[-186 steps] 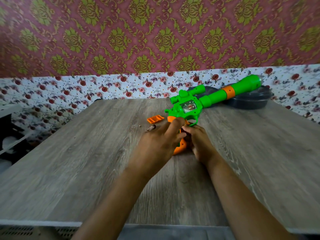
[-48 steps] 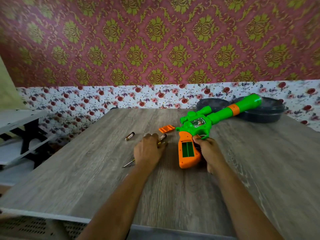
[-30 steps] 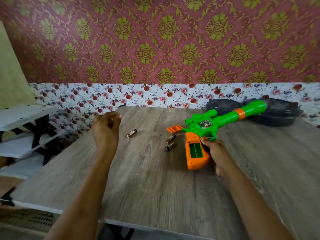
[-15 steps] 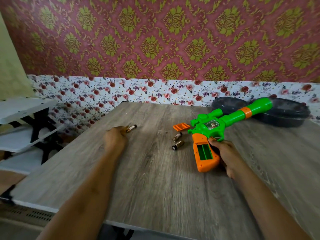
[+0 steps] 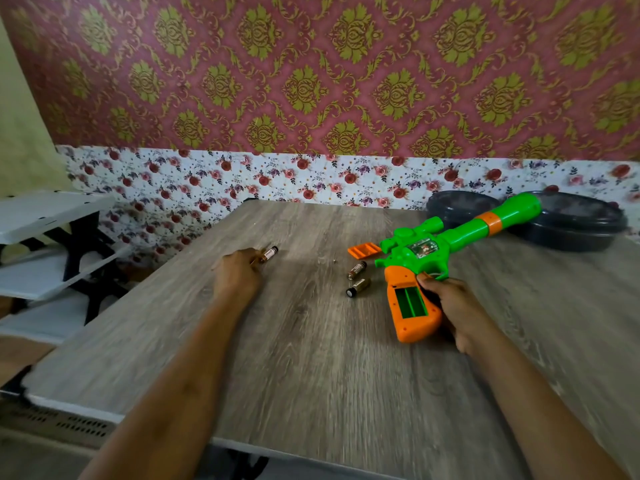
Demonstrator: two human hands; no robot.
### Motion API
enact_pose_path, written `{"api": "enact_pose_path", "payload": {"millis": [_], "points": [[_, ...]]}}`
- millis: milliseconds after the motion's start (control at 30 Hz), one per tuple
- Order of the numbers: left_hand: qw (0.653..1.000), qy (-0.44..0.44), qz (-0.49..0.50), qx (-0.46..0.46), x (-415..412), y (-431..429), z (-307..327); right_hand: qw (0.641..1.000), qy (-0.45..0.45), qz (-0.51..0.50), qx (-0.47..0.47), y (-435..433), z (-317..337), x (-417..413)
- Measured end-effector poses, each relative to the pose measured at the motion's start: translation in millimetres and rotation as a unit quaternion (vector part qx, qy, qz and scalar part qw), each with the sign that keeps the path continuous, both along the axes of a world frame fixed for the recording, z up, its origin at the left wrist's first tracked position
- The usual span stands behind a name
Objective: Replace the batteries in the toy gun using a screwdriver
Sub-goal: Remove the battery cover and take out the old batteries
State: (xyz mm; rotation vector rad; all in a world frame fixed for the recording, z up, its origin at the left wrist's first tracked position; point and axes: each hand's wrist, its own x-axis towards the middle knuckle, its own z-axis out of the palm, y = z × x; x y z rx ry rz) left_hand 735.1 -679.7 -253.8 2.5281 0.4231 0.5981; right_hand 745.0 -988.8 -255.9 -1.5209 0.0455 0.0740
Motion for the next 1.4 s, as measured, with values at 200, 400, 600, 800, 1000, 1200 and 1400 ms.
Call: {"api": "enact_pose_path", "payload": {"millis": [200,400,600,800,1000,1200,1400], "points": [[1.0,-0.009,0.012,-0.007,-2.4,-1.7,2.0,1.0,0.013,0.005,-0.003,-0.2,0.8,0.4],[1.0,-0.007,0.022,-0.016,-0.7,-1.7,1.0,1.0,0.014,0.016,0.0,-1.7,2.5,-1.5],[0.999,0.002,0.035,-0.024,1.8,1.9,-0.7,0.999,0.033,0.021,-0.004,-2.6,4.5,-1.8],[0.995,-0.086,0.033,-0.023,-13.7,-9.7,9.3,0.999,0.035,0.036,-0.005,-6.5,7.3,-15.3],[0.985,-0.092,-0.119,-0.081,-47.9,-64.9,23.6,0.995,0.062,0.074,0.005,-7.9,11.6,-47.8],[0.92,0.022,-0.272,-0.281,-84.2,-130.9,19.2,0.99,0.093,0.103,0.014,-15.0,18.6,-88.4],[0.94,0.059,-0.253,-0.219,-89.7,-146.5,17.3,0.987,0.097,0.123,-0.038,-17.2,21.5,-105.0]]}}
